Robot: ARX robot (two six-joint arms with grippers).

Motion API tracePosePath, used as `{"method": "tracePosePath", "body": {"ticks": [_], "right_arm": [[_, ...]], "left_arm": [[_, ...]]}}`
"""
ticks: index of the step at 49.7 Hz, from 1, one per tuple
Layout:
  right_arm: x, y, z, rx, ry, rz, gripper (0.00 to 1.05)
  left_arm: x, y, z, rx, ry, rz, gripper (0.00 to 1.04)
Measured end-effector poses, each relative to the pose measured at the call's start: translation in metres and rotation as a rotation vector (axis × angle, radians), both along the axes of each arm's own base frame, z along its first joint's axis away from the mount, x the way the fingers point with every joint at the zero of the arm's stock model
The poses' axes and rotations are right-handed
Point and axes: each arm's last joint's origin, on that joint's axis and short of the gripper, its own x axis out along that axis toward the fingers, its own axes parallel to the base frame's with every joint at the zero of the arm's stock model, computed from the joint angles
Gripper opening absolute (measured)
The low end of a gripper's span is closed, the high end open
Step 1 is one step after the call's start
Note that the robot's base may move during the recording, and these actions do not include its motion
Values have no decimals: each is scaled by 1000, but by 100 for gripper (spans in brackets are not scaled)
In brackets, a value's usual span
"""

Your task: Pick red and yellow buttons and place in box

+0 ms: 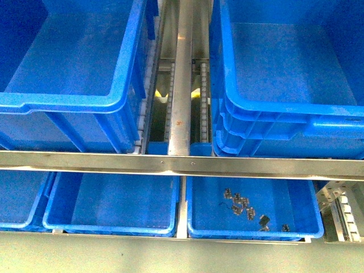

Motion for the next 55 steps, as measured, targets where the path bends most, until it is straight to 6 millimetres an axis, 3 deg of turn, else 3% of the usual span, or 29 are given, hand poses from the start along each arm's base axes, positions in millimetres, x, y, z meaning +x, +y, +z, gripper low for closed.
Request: {"method": "tracePosePath", "body": {"ticks": [23, 31, 36, 41, 47, 51, 55], "right_arm": [[14, 0, -2, -5, 9, -24, 37], [34, 3, -5, -4, 30, -7, 37], [70, 12, -7, -13, 37, 18, 37], [123, 28, -15, -39, 76, 56, 37], [196, 46, -38, -111, 135, 26, 37], [240, 52, -57, -160, 192, -15, 37], [270, 54, -72, -193, 235, -58, 37]], "left_arm": [[-13, 0, -4, 1, 18, 1, 3], [-13, 0, -4, 1, 18, 1, 33], [-13, 0, -4, 1, 18, 1, 53], [-13, 0, -4, 1, 18, 1, 74], [-13, 0, -4, 1, 18, 1, 98], [-13, 0, -4, 2, 18, 2, 97], [-13, 0, -4, 3, 18, 1, 97]]}}
